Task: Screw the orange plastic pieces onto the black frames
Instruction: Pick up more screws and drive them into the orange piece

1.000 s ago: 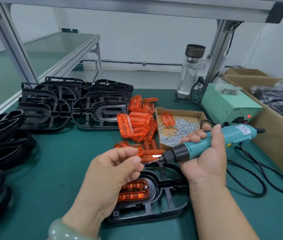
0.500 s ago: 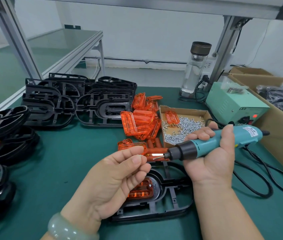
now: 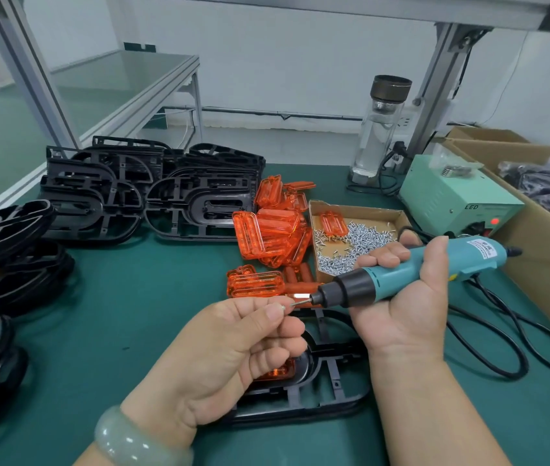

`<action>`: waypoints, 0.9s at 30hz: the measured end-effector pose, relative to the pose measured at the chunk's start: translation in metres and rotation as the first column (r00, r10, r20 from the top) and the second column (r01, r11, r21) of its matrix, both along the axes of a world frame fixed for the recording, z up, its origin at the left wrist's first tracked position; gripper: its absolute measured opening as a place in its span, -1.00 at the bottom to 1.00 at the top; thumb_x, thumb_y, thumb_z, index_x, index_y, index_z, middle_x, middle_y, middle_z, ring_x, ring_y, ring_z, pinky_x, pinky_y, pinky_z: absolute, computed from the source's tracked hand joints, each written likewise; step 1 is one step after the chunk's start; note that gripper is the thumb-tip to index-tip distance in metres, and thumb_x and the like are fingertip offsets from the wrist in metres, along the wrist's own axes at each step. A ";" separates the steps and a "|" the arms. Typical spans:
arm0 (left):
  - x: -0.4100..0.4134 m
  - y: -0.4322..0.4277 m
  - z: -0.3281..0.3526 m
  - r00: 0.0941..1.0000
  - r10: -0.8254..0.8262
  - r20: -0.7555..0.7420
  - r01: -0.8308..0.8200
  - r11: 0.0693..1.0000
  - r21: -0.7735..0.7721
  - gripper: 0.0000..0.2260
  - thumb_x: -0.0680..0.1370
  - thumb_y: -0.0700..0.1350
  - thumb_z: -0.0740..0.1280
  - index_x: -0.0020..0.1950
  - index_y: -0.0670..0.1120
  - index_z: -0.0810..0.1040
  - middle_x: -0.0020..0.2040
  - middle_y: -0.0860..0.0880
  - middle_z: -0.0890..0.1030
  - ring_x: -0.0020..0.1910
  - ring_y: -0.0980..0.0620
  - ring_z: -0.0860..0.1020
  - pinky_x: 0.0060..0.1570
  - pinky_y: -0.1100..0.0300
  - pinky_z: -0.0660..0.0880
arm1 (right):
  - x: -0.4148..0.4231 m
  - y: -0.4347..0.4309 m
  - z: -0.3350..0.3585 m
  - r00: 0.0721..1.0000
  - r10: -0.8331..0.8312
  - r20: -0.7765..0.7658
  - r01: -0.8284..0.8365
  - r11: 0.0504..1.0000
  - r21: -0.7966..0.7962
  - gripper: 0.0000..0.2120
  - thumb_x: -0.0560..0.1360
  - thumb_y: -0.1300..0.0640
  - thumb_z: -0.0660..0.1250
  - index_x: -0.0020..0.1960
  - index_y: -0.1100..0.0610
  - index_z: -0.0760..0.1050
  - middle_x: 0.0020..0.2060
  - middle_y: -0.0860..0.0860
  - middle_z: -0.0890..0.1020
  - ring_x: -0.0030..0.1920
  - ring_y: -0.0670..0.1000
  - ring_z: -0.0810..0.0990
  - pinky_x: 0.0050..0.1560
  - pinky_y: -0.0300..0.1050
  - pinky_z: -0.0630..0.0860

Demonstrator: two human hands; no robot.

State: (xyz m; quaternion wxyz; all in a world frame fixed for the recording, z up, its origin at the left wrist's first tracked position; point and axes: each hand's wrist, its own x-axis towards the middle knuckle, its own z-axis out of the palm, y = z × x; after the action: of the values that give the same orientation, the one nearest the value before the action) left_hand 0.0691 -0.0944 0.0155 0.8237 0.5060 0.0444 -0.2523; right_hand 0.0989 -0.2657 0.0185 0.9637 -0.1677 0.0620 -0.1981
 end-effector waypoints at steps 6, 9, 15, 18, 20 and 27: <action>-0.001 -0.002 -0.002 0.999 0.040 0.018 -0.041 0.999 0.015 -0.84 0.27 -0.14 0.40 -0.22 -0.18 0.65 -0.31 -0.19 0.63 -0.39 -0.03 0.63 -0.51 0.30 0.53 | 0.000 0.001 0.001 1.000 -0.014 0.004 0.014 1.000 -0.018 -0.78 0.42 -0.10 0.30 -0.11 0.03 0.40 -0.42 -0.13 0.39 -0.49 -0.16 0.40 -0.35 -0.31 0.46; -0.002 -0.004 -0.002 0.995 0.060 0.074 -0.064 0.996 0.056 -0.87 0.29 -0.12 0.40 -0.24 -0.16 0.66 -0.31 -0.18 0.64 -0.39 -0.01 0.63 -0.50 0.30 0.53 | 0.000 0.002 0.001 1.000 -0.022 0.000 0.022 1.000 -0.020 -0.79 0.45 -0.10 0.29 -0.10 0.03 0.40 -0.42 -0.13 0.39 -0.48 -0.16 0.40 -0.35 -0.31 0.47; -0.002 -0.007 -0.005 0.986 0.100 0.134 -0.114 0.989 0.098 -0.81 0.29 -0.10 0.39 -0.17 -0.17 0.64 -0.30 -0.17 0.65 -0.39 0.00 0.63 -0.49 0.31 0.52 | -0.001 0.003 0.001 1.000 -0.028 -0.005 0.028 0.999 -0.030 -0.78 0.50 -0.12 0.26 -0.10 0.03 0.40 -0.42 -0.13 0.38 -0.48 -0.15 0.40 -0.36 -0.29 0.46; -0.003 -0.007 -0.006 0.984 0.095 0.148 -0.111 0.988 0.105 -0.81 0.27 -0.08 0.41 -0.20 -0.14 0.66 -0.30 -0.17 0.65 -0.38 0.00 0.63 -0.49 0.30 0.51 | -0.001 0.002 0.001 1.000 -0.028 0.004 0.028 0.999 -0.037 -0.77 0.44 -0.12 0.30 -0.09 0.03 0.40 -0.41 -0.13 0.38 -0.48 -0.16 0.40 -0.36 -0.28 0.46; -0.003 -0.007 -0.006 0.982 0.098 0.160 -0.117 0.986 0.115 -0.80 0.25 -0.05 0.42 -0.23 -0.13 0.67 -0.29 -0.17 0.65 -0.38 0.00 0.63 -0.49 0.30 0.51 | -0.001 0.003 0.001 1.000 -0.030 0.009 0.030 0.999 -0.040 -0.76 0.41 -0.12 0.31 -0.09 0.03 0.40 -0.41 -0.13 0.39 -0.48 -0.16 0.40 -0.36 -0.28 0.46; -0.005 -0.008 -0.005 0.960 0.122 0.252 -0.169 0.970 0.176 -0.86 0.27 -0.03 0.40 -0.24 -0.01 0.70 -0.31 -0.14 0.66 -0.36 0.01 0.64 -0.45 0.32 0.51 | -0.002 0.005 0.002 0.999 -0.031 0.024 0.032 0.998 -0.053 -0.77 0.41 -0.12 0.31 -0.10 0.02 0.41 -0.41 -0.13 0.39 -0.48 -0.15 0.41 -0.35 -0.29 0.47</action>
State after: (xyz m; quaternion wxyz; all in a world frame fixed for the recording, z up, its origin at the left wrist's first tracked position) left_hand 0.0646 -0.1028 0.0104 0.7857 0.6064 0.0067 -0.1223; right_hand 0.0972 -0.2611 0.0201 0.9563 -0.1901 0.0483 -0.2170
